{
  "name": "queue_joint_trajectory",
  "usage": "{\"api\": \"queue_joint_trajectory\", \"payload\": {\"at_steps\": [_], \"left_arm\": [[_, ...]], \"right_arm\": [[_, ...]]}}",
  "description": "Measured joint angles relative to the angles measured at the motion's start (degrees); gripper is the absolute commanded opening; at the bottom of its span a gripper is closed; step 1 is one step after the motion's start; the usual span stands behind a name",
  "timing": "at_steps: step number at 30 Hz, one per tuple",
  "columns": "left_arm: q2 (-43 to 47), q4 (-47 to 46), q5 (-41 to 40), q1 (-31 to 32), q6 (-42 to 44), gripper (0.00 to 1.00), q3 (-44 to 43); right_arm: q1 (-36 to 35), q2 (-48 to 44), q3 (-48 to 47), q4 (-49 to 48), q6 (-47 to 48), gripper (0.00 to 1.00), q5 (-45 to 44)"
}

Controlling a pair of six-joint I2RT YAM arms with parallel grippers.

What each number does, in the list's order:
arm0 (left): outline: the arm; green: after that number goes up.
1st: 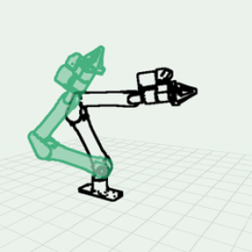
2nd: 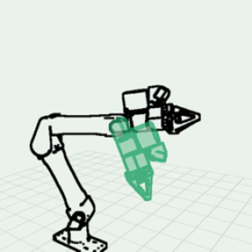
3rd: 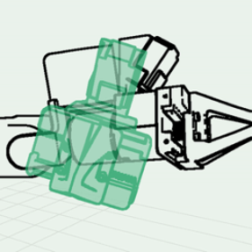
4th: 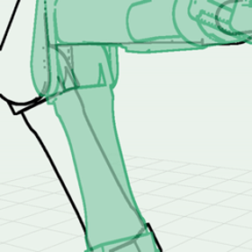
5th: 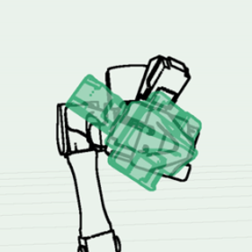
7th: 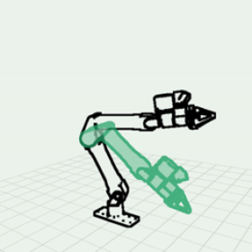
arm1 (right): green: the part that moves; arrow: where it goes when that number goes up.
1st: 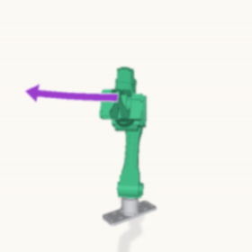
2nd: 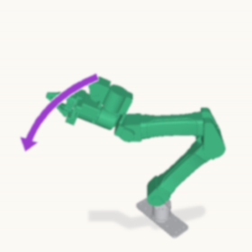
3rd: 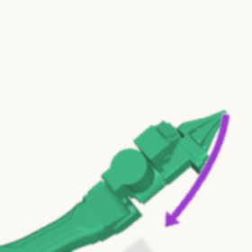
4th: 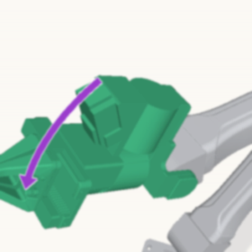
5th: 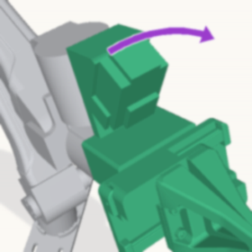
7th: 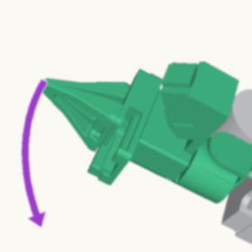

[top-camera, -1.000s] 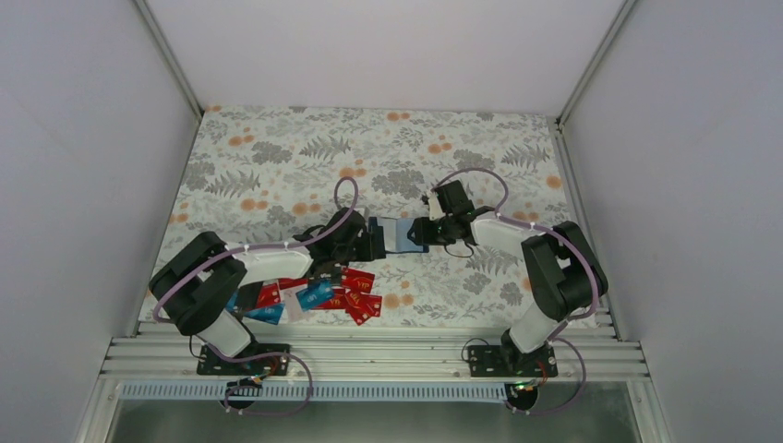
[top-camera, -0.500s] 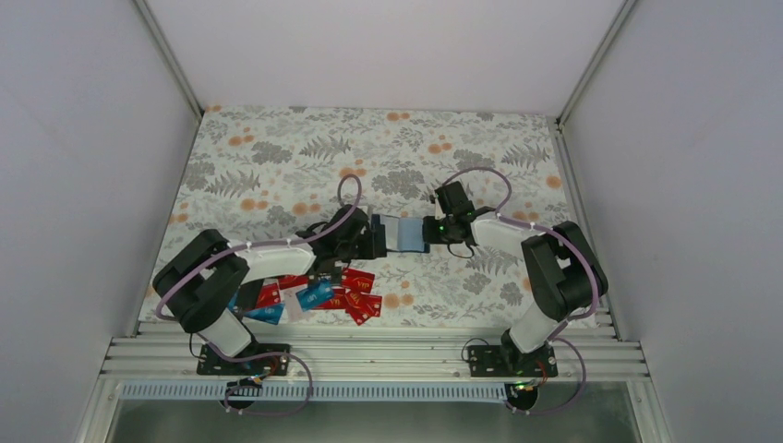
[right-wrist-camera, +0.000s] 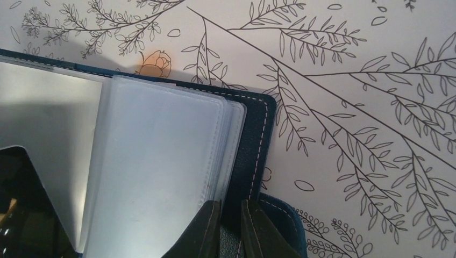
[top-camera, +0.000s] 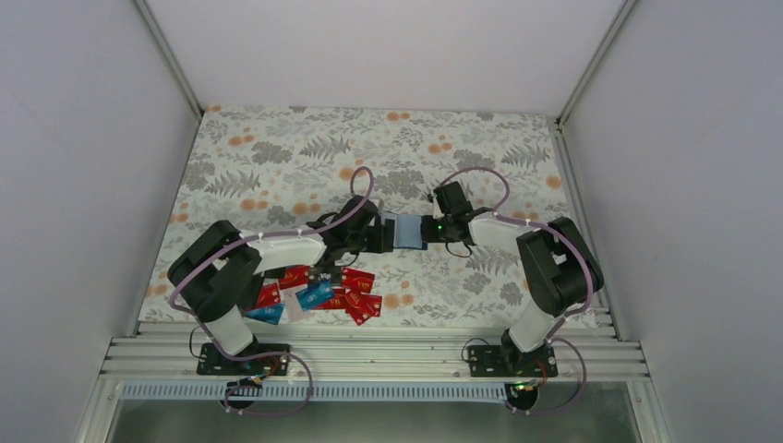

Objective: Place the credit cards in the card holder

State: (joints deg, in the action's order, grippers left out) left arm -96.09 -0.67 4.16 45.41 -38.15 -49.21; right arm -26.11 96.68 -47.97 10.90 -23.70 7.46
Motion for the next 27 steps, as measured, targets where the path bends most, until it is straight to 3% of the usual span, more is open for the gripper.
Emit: {"api": "queue_joint_trajectory", "payload": {"at_steps": [13, 27], "left_arm": [[-0.7, -2.9, 7.5, -7.2, 0.2, 0.02, -0.1], [-3.3, -9.9, 15.5, -9.8, 0.2, 0.02, 0.0]], "right_arm": [[0.0, 0.5, 0.0, -1.1, 0.9, 0.14, 0.6], [0.1, 1.3, -0.8, -1.5, 1.0, 0.14, 1.1]]}}
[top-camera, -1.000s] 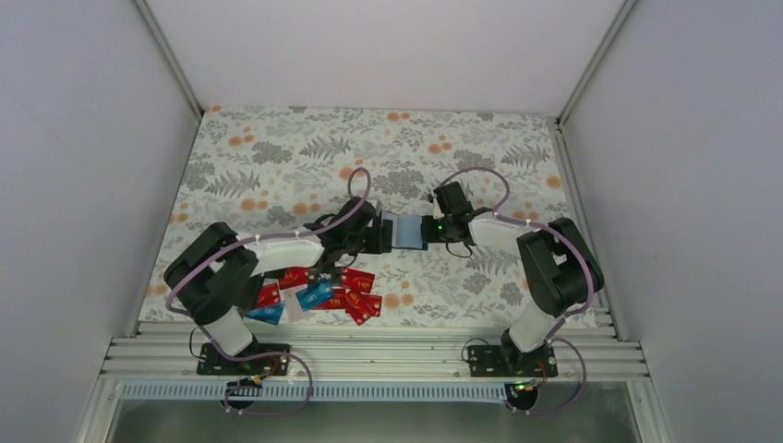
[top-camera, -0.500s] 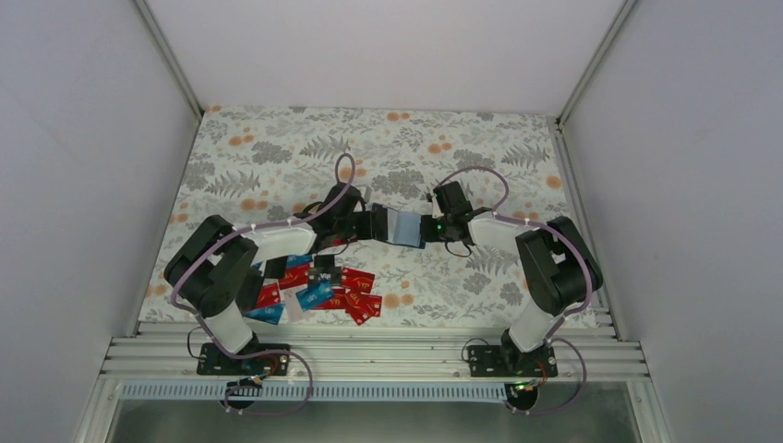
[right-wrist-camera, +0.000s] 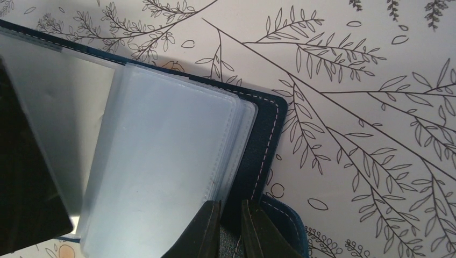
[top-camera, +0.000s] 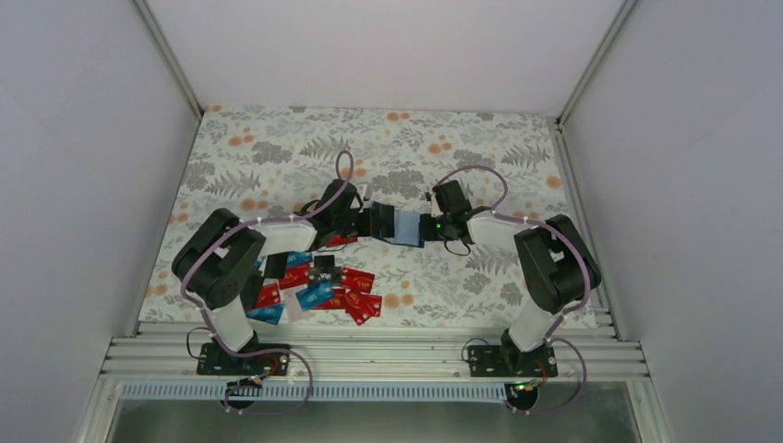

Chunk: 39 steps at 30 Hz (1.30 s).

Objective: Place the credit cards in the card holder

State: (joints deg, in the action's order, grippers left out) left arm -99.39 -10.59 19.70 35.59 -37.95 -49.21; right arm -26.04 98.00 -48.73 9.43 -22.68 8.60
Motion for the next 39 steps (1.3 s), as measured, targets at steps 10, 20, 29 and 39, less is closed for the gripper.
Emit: {"api": "queue_joint_trajectory", "payload": {"at_steps": [10, 20, 29, 39], "left_arm": [[-3.0, -1.7, 2.0, -0.4, -0.2, 0.02, -0.2], [-5.1, -4.3, 3.7, -0.7, -1.1, 0.02, -0.6], [-6.0, -4.8, 5.1, -0.7, -2.5, 0.03, -0.8], [-6.4, -3.8, 7.3, -1.1, -6.4, 0.02, -0.8]], "right_arm": [[0.0, 0.2, -0.2, 0.0, 0.1, 0.14, 0.1], [0.0, 0.6, -0.5, -0.1, 0.1, 0.14, 0.2], [0.0, 0.9, -0.9, -0.2, 0.1, 0.13, 0.3], [0.1, 1.0, -0.9, -0.4, 0.1, 0.13, 0.5]]}}
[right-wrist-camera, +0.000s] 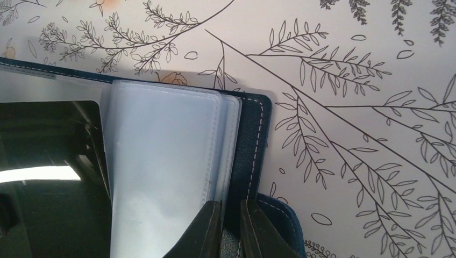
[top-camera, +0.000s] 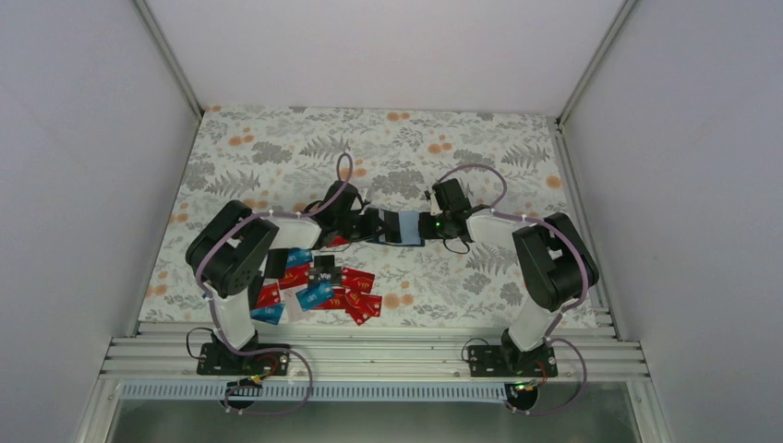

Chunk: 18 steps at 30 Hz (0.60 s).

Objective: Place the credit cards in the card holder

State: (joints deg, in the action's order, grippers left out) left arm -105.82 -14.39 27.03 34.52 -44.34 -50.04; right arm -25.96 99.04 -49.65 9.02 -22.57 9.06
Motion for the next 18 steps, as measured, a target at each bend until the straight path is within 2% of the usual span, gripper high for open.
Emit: {"api": "queue_joint_trajectory", "payload": {"at_steps": [18], "left_arm": [[-3.8, -1.0, 6.6, -3.3, -8.5, 0.02, -0.7]], "right_arm": [[0.0, 0.1, 0.0, 0.0, 0.2, 0.13, 0.2]]}}
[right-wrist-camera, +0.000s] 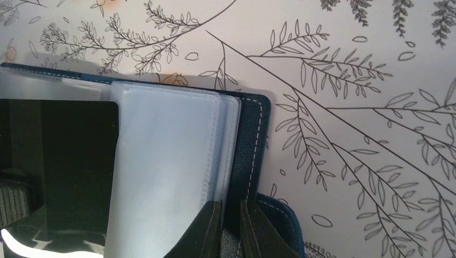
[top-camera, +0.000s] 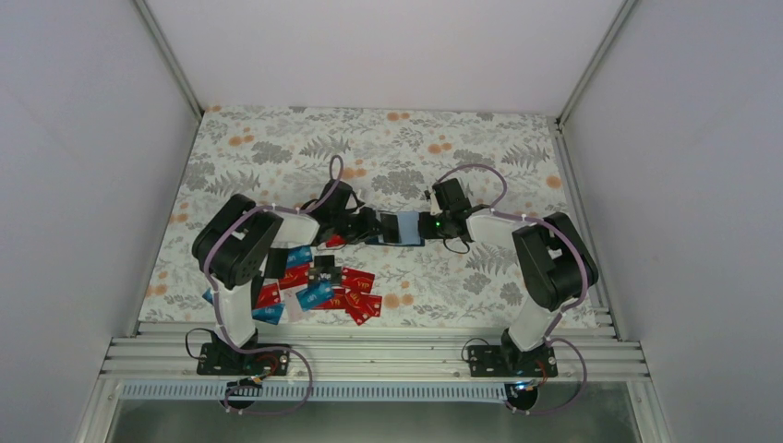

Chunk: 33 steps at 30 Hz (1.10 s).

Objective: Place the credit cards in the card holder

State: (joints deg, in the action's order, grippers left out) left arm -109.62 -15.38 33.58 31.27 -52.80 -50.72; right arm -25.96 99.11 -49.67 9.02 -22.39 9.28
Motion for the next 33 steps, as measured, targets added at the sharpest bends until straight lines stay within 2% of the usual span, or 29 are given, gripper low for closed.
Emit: {"api": "queue_joint_trajectory", "payload": {"at_steps": [16, 33], "left_arm": [[-3.7, 4.9, 4.0, -0.7, 4.0, 0.02, -5.8], [-6.6, 4.7, 6.5, -0.7, 4.1, 0.02, -8.1]], "right_arm": [[0.1, 0.7, -0.7, -0.1, 0.1, 0.12, 0.5], [0.1, 0.9, -1.0, 0.2, 0.2, 0.12, 0.7]]}}
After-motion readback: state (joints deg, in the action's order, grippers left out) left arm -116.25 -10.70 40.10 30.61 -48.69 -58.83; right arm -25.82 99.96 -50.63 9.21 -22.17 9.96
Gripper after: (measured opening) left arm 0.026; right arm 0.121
